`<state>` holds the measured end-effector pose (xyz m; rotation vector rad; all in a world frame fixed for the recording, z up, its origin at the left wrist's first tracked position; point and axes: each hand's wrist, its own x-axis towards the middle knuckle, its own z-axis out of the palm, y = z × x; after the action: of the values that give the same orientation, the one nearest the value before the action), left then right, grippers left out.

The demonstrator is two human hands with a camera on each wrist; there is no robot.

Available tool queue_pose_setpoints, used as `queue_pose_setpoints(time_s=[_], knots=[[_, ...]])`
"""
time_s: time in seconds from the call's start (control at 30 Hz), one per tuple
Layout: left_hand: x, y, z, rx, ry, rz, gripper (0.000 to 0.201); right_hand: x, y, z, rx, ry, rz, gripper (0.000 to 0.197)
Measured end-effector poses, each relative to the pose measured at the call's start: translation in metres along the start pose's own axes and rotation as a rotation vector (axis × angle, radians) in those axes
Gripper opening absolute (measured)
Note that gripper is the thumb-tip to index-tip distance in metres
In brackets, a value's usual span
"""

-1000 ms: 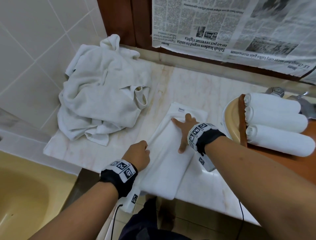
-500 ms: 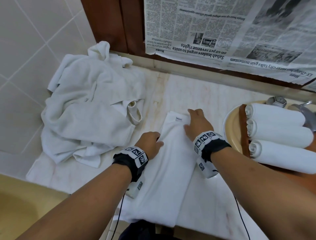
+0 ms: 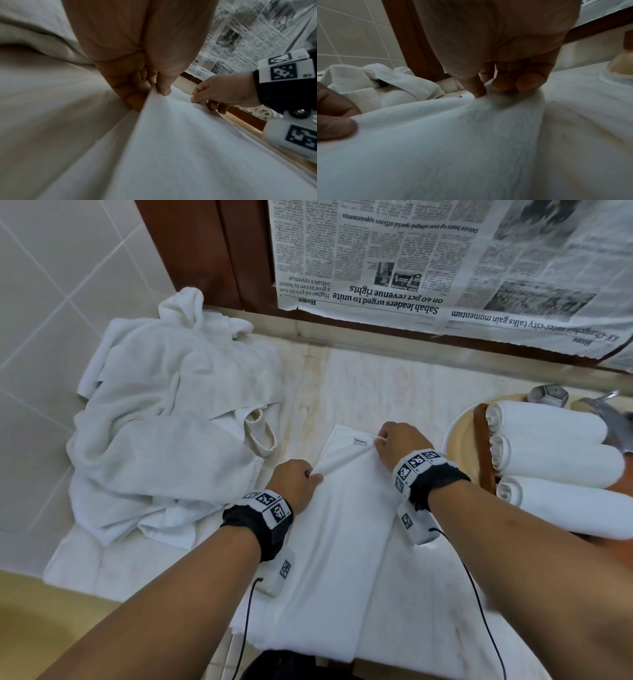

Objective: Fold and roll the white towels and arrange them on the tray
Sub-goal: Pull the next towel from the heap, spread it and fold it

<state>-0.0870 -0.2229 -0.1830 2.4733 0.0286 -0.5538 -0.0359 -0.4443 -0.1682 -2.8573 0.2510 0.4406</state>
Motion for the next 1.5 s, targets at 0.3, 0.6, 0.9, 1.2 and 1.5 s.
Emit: queue_pose_setpoints(time_s=[0.3, 0.6, 0.9, 1.2, 1.5], knots=[[0.019, 0.018, -0.009, 0.237, -0.142, -0.092, 0.043, -0.061, -0.029, -0.003, -0.075, 0.021, -0.073, 0.038], [-0.001, 0.020, -0.021, 0.271, 0.093, 0.163, 0.027, -0.059, -0.036, 0.025, -0.302, -0.396, 0.017, 0.086], [-0.075, -0.010, 0.028, 0.585, -0.272, 0.514, 0.053, 0.078, -0.024, -0.019, -0.347, -0.289, -0.043, 0.092], [0.016, 0.028, 0.008, 0.708, -0.249, 0.474, 0.064, -0.034, -0.012, -0.032, 0.116, -0.018, -0.137, 0.043], [0.060, 0.063, -0.011, 0.382, -0.274, 0.340, 0.052, -0.130, 0.006, 0.025, -0.051, -0.221, -0.149, 0.049]])
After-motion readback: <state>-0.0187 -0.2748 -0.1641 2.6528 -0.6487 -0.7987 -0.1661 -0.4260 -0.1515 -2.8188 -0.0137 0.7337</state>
